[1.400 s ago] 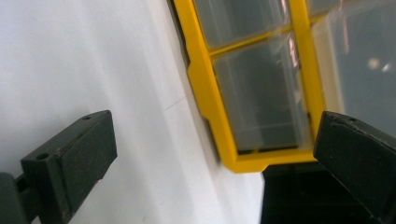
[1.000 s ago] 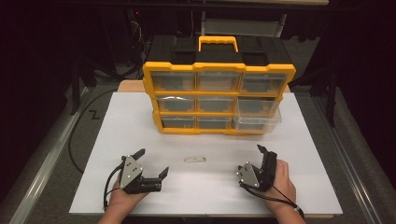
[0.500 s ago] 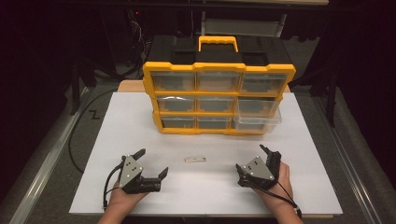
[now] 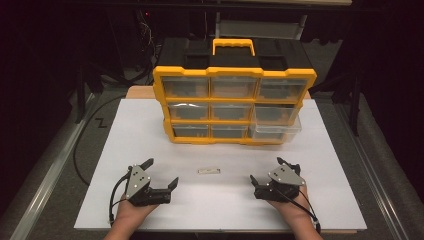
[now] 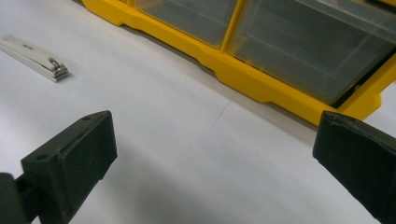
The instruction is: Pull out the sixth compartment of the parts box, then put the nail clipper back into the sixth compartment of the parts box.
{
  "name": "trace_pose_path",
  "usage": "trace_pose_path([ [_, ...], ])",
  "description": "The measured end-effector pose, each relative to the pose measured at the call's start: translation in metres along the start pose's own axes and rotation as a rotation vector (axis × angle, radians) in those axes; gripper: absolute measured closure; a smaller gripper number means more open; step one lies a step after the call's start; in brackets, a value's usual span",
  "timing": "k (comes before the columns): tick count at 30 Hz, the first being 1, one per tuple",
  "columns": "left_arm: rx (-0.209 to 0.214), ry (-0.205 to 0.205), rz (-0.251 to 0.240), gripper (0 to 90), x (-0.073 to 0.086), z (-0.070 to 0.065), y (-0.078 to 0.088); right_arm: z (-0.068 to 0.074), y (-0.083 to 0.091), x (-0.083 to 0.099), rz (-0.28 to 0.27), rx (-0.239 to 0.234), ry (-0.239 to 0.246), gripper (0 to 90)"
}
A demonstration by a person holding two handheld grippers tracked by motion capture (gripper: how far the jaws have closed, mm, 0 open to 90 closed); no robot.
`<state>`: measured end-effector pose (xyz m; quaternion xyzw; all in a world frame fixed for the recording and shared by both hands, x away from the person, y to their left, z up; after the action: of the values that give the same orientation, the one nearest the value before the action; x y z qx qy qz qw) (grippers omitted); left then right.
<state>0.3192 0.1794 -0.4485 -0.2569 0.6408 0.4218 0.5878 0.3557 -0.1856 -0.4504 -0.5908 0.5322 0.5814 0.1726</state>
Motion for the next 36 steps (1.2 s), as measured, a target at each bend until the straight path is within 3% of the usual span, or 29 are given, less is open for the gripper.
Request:
trace_pose_path([
  [4, 0.000, -0.001, 0.007, 0.6, -0.0001, 0.0000, 0.0001, 0.0000, -0.0005, 0.0008, -0.004, -0.017, -0.034, 0.8],
  [10, 0.006, 0.007, 0.009, 0.8, -0.0006, 0.0008, 0.0002, -0.0031, -0.0015, 0.0020, -0.012, -0.106, -0.236, 0.8],
  [11, 0.010, 0.007, 0.015, 0.8, -0.0002, -0.0002, -0.0004, -0.0033, -0.0017, 0.0022, -0.011, -0.112, -0.250, 0.8],
  [19, 0.022, 0.021, 0.038, 0.4, 0.0047, 0.0005, -0.0043, -0.0016, -0.0032, -0.0005, -0.012, -0.102, -0.232, 0.8],
  [28, 0.013, 0.000, 0.017, 0.4, 0.0031, -0.0014, -0.0058, -0.0018, -0.0034, 0.0012, 0.006, -0.100, -0.218, 1.3],
  [32, 0.019, -0.008, 0.025, 0.4, 0.0047, -0.0029, -0.0072, -0.0035, -0.0041, 0.0019, 0.008, -0.099, -0.224, 8.1],
  [36, 0.024, -0.013, 0.022, 0.5, 0.0046, -0.0039, -0.0070, -0.0027, -0.0037, 0.0024, 0.010, -0.109, -0.212, 21.5],
])
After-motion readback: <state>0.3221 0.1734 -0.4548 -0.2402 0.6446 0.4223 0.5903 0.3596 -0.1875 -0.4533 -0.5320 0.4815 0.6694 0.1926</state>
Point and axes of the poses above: each handheld gripper's, and its own axes: y roughly backward along the jaws, x roughly out of its underside, z roughly to its left, the point moved 4 cm from there along -y, roughly forward along the jaws, and after that the axes turned 2 degrees about -z, right-handed, at the moved point
